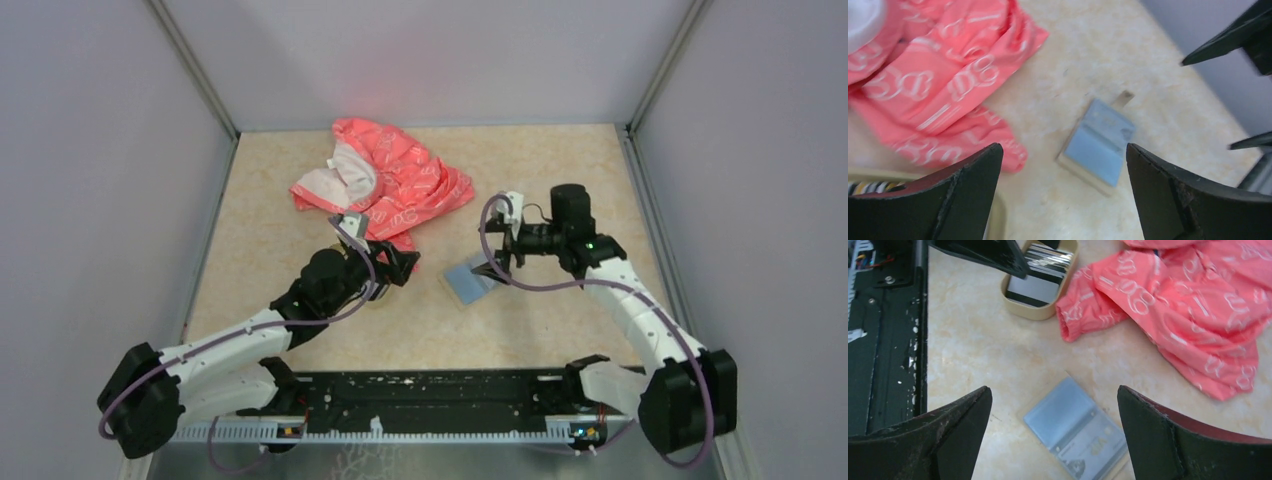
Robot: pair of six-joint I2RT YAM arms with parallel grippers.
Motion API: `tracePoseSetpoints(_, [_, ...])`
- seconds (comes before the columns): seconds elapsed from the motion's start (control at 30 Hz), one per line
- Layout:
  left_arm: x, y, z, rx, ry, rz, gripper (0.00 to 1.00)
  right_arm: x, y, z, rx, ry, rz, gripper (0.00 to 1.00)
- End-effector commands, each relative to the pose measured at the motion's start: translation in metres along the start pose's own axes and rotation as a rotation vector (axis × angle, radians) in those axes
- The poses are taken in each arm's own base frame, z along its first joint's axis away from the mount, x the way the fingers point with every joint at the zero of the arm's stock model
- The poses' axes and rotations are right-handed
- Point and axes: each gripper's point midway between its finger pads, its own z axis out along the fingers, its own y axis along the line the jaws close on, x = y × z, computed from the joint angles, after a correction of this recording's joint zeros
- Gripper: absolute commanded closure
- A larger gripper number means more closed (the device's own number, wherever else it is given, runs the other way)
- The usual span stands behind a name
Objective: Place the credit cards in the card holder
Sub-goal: Pick up the credit card from the storage box.
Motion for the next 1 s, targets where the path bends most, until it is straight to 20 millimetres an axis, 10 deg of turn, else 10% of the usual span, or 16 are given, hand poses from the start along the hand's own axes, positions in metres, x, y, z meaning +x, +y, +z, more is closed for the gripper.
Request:
tracePoseSetpoints(0.0, [0.028,0.065,-0.031,-0.273,0.119,0.112,0.01,-0.026,0.019,0.022,-0.139,0.061,-0.126,0.07])
tracePoseSetpoints(0.4, [0.037,0.111,-0.058,-0.443,0.436,0.532,0.12,0.006,0.022,0.033,-0.118,0.097,-0.082,0.14])
tracePoseSetpoints(0.97, [0.086,0.098,-0.037,-0.169,0.765,0.648,0.53,0.016,0.021,0.033,-0.11,0.121,-0.096,0.13])
